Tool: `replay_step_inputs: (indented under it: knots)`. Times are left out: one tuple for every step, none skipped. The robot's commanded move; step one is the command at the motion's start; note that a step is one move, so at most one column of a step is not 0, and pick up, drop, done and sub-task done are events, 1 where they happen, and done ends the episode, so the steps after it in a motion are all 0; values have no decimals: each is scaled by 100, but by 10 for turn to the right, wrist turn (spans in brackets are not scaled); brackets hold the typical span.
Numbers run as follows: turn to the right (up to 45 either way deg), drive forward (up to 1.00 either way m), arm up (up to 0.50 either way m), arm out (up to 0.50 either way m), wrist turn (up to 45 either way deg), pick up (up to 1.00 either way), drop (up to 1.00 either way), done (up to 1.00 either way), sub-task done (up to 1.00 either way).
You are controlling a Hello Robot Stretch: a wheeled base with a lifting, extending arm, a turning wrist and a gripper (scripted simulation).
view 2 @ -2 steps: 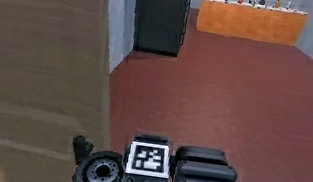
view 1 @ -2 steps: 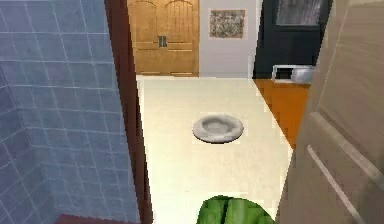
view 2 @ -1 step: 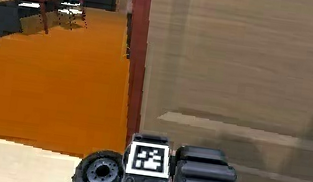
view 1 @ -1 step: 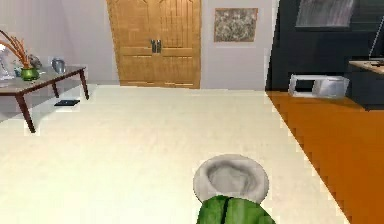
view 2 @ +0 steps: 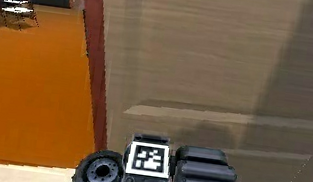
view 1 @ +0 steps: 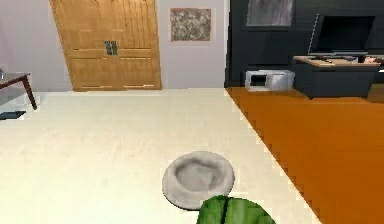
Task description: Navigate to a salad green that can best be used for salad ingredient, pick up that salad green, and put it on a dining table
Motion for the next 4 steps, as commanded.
replay_step_inputs:
  knots:
    - [0,20,0,0,0,0,0,0,0]
    - [-420,0,0,0,0,0,0,0,0]
    - [0,100,0,0,0,0,0,0,0]
    - [0,100,0,0,0,0,0,0,0]
